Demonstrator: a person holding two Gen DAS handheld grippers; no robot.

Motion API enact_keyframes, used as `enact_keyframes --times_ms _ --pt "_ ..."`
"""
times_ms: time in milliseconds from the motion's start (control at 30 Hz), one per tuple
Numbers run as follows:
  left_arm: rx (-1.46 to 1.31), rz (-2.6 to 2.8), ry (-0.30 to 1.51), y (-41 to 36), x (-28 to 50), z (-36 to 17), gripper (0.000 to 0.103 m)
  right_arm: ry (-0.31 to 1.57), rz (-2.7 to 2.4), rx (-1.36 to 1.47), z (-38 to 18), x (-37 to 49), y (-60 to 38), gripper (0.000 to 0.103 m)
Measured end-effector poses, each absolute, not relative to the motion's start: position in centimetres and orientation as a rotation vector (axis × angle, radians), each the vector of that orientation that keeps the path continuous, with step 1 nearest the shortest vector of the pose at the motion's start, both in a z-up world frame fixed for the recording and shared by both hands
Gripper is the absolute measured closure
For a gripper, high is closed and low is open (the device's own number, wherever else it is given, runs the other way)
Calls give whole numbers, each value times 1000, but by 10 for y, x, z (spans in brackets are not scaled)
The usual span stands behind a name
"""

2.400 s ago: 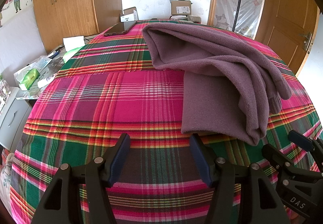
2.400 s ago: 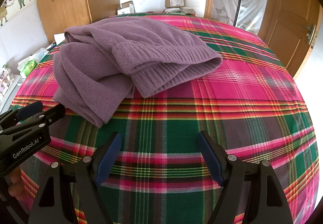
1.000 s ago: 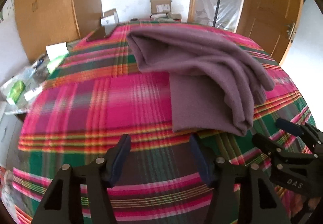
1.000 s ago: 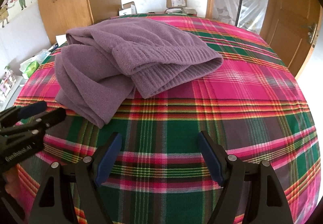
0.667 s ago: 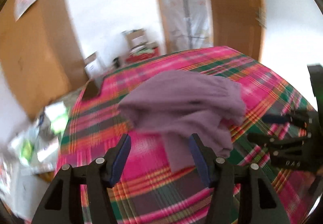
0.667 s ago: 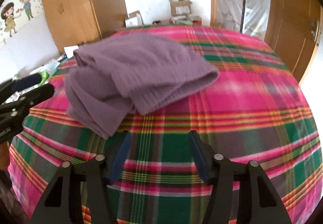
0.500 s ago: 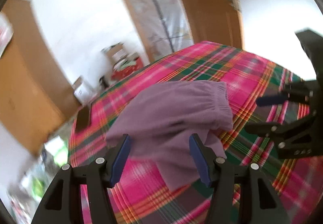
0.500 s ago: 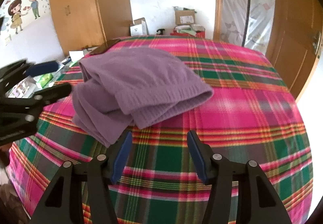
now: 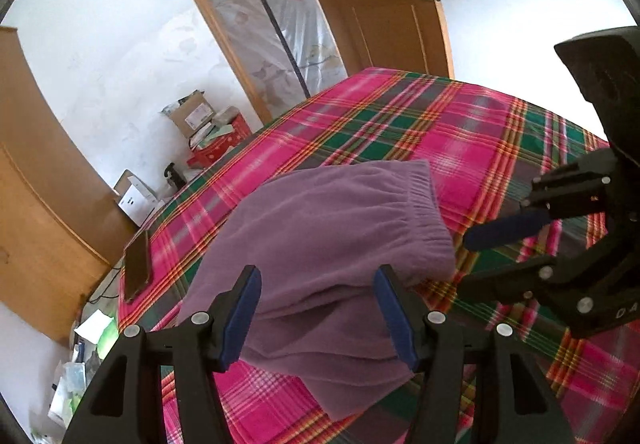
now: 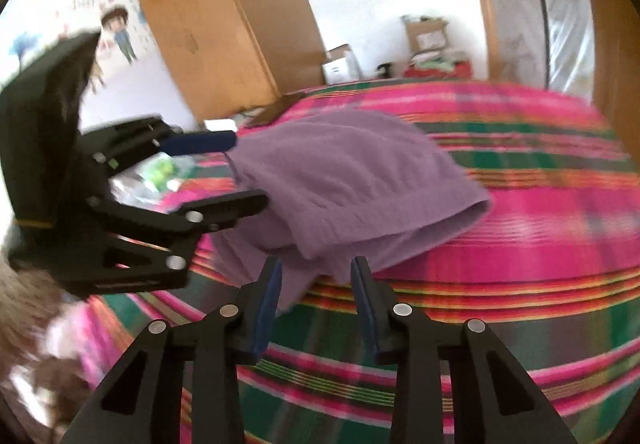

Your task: Fold clothes

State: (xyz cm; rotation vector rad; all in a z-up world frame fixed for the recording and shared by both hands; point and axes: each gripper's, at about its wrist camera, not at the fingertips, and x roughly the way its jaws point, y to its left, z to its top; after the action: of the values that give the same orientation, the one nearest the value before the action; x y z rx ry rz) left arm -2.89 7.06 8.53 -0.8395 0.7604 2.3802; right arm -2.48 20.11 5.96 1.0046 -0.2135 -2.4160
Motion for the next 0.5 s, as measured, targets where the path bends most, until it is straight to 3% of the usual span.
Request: enact_keyframes --times_ms 267,400,500 --pt "-815 2357 777 66 -34 84 43 -373 -2325 999 56 -48 200 66" --pt "-808 2348 784 63 -39 83 43 -446 -2321 990 57 -57 206 88" --pt "-760 2309 819 68 -37 83 43 -486 -2340 938 66 -57 211 92"
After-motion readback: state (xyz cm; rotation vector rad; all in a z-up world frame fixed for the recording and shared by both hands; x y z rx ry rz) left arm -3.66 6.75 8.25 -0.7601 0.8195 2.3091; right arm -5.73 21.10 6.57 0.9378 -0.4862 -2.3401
